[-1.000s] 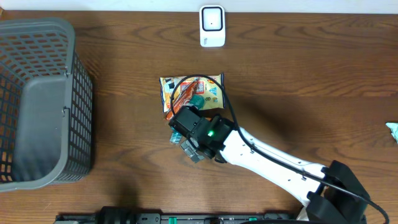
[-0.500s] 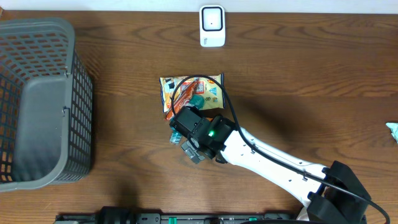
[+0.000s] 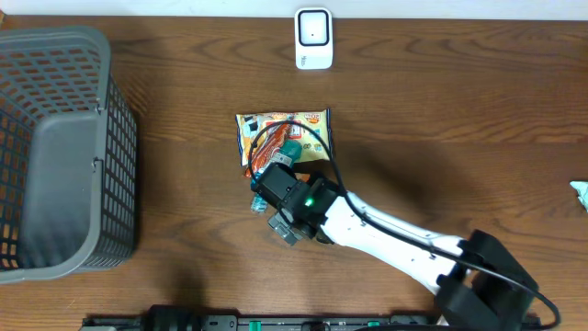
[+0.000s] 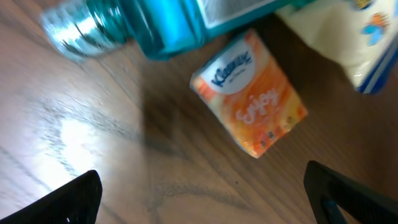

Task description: Scan the item barcode

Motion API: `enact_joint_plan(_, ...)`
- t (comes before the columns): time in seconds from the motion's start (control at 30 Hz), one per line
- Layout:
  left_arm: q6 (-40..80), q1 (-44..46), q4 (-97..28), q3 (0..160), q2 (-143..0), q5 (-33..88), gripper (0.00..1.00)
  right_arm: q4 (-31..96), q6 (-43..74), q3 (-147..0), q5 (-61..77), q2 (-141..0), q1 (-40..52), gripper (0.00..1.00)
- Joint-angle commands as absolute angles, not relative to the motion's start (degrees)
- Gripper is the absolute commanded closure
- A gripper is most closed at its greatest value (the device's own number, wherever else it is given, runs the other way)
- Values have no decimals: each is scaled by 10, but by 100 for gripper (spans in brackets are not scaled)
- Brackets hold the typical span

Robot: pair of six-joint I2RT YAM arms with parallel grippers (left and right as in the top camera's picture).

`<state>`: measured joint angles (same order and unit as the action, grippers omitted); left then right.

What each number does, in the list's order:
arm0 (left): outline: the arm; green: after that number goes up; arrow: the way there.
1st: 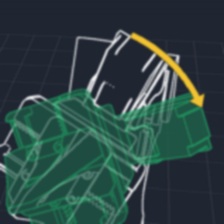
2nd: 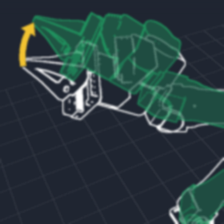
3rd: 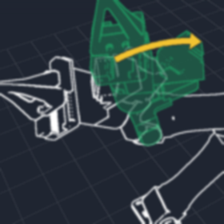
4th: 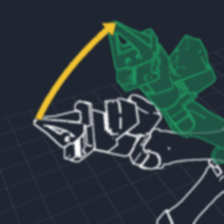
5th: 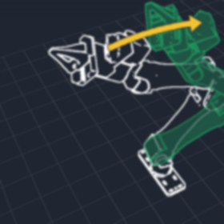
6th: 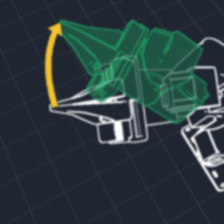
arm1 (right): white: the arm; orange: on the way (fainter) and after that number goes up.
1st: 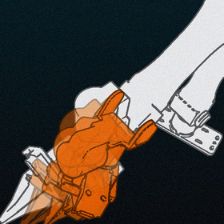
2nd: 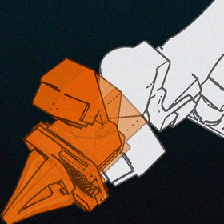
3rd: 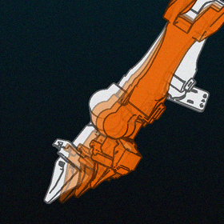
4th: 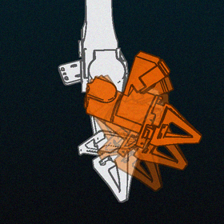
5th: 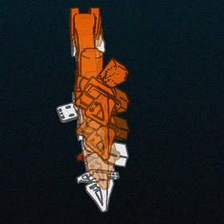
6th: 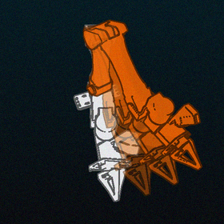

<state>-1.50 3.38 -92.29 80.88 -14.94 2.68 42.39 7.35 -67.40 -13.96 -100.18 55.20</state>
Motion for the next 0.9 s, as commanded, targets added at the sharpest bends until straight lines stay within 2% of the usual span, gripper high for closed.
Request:
enact_joint_plan(0.0, -14, 31, -966, 808, -152, 30, 1, 422, 45, -667, -151, -1026, 555, 1)
enact_joint_plan(0.47, -14, 31, -966, 808, -152, 30, 1, 418, 1, -667, -151, -1053, 554, 1)
enact_joint_plan(0.7, -14, 31, -966, 808, -152, 30, 1, 427, -9, -667, -165, -1053, 558, 19)
enact_joint_plan(0.87, -14, 31, -966, 808, -152, 30, 1, 404, -12, -666, -233, -1054, 564, 18)
